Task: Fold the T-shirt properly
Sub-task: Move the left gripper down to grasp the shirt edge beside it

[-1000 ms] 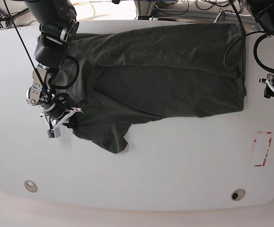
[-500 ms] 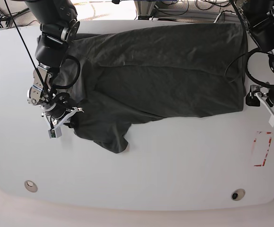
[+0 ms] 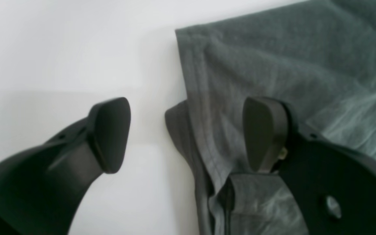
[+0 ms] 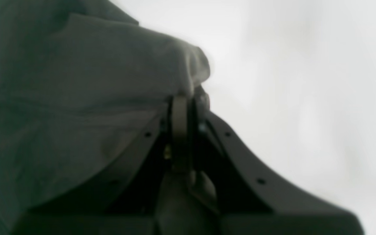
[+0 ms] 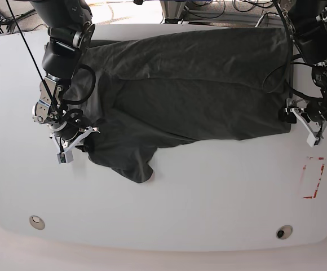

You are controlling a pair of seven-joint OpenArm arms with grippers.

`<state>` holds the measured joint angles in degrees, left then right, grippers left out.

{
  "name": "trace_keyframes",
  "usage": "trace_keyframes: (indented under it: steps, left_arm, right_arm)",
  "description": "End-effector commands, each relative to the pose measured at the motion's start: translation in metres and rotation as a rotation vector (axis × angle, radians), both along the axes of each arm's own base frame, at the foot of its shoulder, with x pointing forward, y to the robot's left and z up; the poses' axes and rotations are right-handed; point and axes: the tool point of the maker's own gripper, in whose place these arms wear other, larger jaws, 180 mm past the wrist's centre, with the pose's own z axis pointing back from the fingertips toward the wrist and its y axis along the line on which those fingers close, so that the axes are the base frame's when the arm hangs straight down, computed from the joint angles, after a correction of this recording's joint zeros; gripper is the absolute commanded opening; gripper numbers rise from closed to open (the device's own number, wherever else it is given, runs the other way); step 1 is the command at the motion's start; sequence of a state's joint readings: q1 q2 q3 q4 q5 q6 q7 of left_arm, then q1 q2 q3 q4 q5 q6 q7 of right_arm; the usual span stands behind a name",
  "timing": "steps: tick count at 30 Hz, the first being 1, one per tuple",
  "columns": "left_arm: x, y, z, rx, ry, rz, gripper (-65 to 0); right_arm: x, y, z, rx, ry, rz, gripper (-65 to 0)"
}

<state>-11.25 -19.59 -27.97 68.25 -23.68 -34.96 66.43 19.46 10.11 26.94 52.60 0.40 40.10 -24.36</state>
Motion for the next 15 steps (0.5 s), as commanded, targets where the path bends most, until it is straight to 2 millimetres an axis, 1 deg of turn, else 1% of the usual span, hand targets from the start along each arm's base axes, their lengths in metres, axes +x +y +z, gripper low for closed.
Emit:
trace_keyframes:
  steps: [1, 3, 6, 8, 12, 13, 15]
  left_arm:
    - [0.01, 0.008, 0.009, -0.003, -0.041, 0.013, -14.2]
    - [0.014, 0.005, 0.007, -0.014, -0.039, 0.012, -14.2]
    - [0.019, -0.003, 0.001, -0.038, -0.016, -0.003, -14.3]
    - [0.021, -0.006, -0.001, -0.045, -0.008, -0.013, -14.4]
    - [0.028, -0.025, -0.004, -0.079, -0.015, -0.033, -14.7]
    - [0.03, -0.028, -0.004, -0.085, -0.018, -0.035, -15.6]
    - [0.031, -0.033, -0.004, -0.093, -0.02, -0.038, -21.1]
  right_arm:
    - [0.003, -0.008, 0.006, -0.044, 0.005, 0.008, -65.0]
    - [0.004, -0.009, 0.011, -0.051, -0.009, 0.006, -65.0]
    - [0.0, -0.01, 0.01, -0.06, -0.01, 0.007, -65.0]
    - [0.001, -0.01, 0.012, -0.064, -0.017, 0.009, -65.0]
    - [0.001, -0.009, 0.013, -0.066, -0.019, 0.009, -65.0]
    - [0.001, -0.01, 0.012, -0.067, -0.018, 0.01, -65.0]
    - [0.0, -0.01, 0.012, -0.068, -0.018, 0.01, -65.0]
